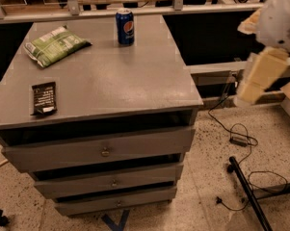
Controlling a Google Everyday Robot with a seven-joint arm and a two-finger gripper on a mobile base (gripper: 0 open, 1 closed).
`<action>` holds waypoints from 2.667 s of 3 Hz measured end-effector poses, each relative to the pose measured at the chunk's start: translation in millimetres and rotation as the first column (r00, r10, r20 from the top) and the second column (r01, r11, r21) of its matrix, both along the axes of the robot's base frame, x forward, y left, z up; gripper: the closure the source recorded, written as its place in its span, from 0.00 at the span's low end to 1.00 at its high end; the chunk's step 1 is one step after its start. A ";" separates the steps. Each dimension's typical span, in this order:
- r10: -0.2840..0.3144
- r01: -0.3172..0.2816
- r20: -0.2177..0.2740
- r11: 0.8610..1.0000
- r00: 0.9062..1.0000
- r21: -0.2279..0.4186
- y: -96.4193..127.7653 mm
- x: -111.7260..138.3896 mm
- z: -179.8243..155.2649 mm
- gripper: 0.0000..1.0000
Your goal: Move pepsi can near rxbar chocolate
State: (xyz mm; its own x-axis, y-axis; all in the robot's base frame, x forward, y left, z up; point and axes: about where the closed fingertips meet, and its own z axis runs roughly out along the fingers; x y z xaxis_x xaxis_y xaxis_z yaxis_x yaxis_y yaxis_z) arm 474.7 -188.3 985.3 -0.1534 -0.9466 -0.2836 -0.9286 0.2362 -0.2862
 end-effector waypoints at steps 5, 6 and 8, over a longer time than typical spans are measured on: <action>0.059 -0.093 0.132 0.960 0.989 0.264 101.6 130.4 17.0 0.00; -0.018 -0.075 0.197 0.887 0.980 0.455 102.6 192.8 16.1 0.00; -0.110 -0.121 0.281 0.713 0.953 0.690 151.9 295.3 26.8 0.00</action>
Offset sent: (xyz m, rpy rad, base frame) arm 0.1474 0.1506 0.0282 -0.0099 -0.0888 0.2801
